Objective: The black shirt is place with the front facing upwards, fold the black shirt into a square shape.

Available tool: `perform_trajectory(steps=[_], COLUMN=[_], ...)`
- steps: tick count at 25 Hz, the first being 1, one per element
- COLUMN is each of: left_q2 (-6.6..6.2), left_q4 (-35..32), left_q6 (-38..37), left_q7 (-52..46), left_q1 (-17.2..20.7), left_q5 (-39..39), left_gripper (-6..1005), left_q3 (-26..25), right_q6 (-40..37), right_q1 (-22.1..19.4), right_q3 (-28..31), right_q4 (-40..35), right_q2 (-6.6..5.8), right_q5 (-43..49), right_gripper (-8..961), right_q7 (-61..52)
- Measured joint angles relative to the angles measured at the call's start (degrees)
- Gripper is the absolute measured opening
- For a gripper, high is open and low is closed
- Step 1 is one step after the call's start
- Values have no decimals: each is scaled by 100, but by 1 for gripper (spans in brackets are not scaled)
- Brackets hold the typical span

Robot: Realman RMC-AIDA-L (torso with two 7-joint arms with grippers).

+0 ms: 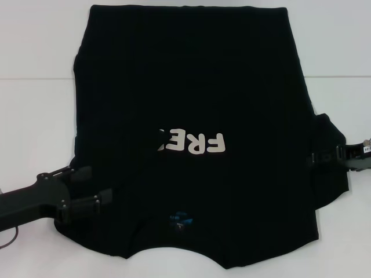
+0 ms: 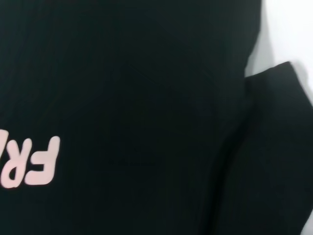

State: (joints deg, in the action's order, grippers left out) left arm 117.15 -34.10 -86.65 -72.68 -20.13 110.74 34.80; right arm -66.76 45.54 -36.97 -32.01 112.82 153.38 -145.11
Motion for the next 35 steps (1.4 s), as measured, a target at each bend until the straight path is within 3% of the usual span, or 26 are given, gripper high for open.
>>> perform_trajectory(steps=[13,18,24,29,32,35], left_q2=[0,0,0,0,0,0], left_q4=[4,-1,-1,0,0,0], left_q6=[0,-11,-16,-18,-19,-16], left_q7=[-4,-14,-15,-22,-28,-33], left_q1=[0,0,0,0,0,-4], left_q5=[-7,-21,-24,-26,-26,-26], left_gripper=[864,864,864,864,864,864], left_q3=[0,0,0,1,0,0], right_q6=[-45,-73,-89,-75,-84,-98], right_q1=[-15,-37,-34,-25,-41,-49], right_q3=[-7,-75,-218,-218,-217,-215], right_q4=[-47,-95,-119,-151,-194,-203], right_q2=[13,14,11,8,6,-1], right_q5=[-9,14,15,14,13,11], right_gripper=[940,866,654,412,166,130], right_q7=[34,61,19,17,17,13])
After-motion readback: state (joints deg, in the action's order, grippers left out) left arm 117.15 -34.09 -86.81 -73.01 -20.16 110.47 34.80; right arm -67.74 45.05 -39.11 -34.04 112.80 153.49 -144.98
